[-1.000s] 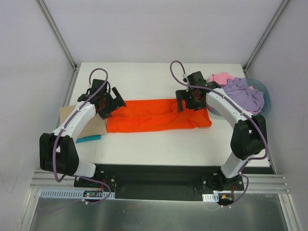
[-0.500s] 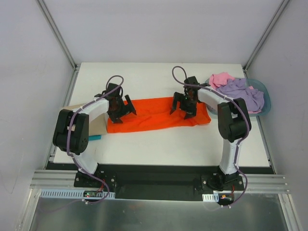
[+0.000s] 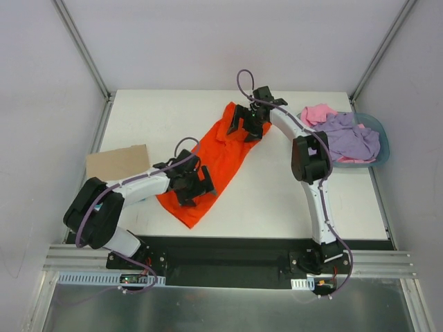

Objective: Fold and stack the t-shirts
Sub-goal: Fold the tshirt

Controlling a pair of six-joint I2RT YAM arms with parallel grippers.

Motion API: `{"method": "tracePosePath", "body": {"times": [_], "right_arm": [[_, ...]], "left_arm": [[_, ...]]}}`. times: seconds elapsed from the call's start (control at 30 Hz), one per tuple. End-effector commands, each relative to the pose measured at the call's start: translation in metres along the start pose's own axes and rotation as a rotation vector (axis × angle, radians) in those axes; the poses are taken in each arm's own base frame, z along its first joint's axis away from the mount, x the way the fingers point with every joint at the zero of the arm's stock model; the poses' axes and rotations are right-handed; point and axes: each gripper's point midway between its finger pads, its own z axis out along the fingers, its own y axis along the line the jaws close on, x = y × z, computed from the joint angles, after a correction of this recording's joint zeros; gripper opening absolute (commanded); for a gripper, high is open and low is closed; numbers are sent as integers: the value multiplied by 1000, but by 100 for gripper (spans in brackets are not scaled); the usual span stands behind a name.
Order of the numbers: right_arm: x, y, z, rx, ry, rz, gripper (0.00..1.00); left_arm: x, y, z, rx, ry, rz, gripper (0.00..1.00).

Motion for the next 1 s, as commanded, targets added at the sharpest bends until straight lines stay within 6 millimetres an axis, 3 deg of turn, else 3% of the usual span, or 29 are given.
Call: {"method": "tracePosePath", "body": {"times": [0.0,0.03,0.23,0.67,0.73,0.83,0.97], "right_arm": [[-11,15,13,-70,17,30,97],[-16,16,18,-85,6,39,97],[-24,19,21,-115,-17,77,97],[-35,16,-13,-99,-72,53,97],[-35,19,-20,-109,-69,40,97],[-30,19,-34,-96,-53,28,97],[-28,13,-62,-48,-75,-17,97]], "left_arm": [[49,-12,17,-46,102,-44,99],[61,-21,19,-37,123,-18,99],[79,-82,32,59,188,75,99],[130,-145,49,161,268,195,99],[131,-158,50,179,251,214,99],[128,-160,54,170,225,210,99],[120,-162,35,194,140,230,99]]}}
